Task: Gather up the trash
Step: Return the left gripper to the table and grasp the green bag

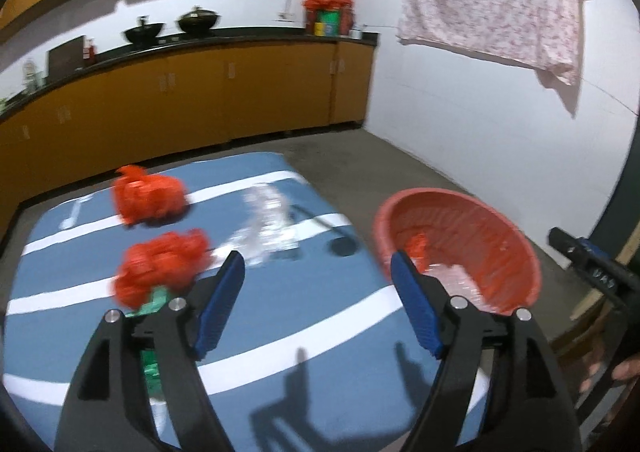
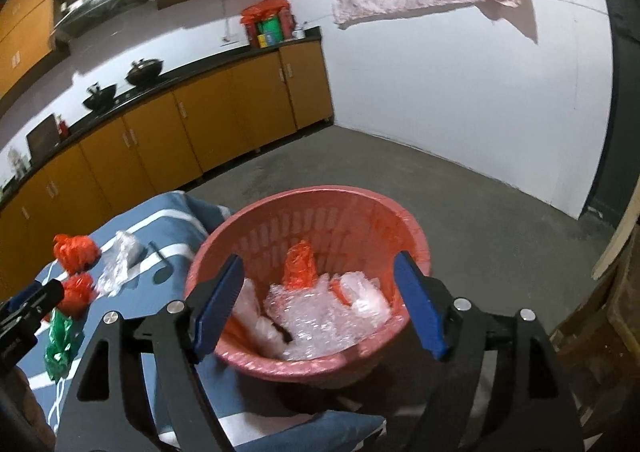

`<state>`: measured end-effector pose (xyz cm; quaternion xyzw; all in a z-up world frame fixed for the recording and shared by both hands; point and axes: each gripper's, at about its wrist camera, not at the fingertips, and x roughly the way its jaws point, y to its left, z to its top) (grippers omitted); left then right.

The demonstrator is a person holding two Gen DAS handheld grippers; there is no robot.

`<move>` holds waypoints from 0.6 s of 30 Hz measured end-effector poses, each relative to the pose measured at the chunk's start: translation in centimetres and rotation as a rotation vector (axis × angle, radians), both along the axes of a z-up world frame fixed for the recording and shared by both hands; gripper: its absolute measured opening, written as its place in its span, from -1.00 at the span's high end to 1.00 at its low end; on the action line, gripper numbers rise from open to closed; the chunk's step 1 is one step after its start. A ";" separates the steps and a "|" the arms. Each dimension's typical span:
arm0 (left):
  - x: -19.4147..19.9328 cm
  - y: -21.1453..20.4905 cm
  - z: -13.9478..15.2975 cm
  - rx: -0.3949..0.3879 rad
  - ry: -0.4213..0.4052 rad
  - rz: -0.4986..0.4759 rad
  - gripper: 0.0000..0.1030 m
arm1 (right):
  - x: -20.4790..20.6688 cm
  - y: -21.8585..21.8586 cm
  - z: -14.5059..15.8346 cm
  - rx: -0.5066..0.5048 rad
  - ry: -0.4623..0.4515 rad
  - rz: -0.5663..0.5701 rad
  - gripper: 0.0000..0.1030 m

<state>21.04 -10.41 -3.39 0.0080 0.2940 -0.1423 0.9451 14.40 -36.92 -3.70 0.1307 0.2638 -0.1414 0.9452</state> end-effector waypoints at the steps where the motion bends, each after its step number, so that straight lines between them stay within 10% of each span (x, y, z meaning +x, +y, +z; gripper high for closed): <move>1: -0.2 1.1 0.0 0.002 -0.001 0.025 -0.47 | 0.2 0.3 0.0 -0.002 0.000 0.008 -0.49; 18: -0.1 12.0 -4.8 0.048 0.165 0.199 -0.55 | 1.1 6.4 0.0 -0.041 0.036 0.153 -0.49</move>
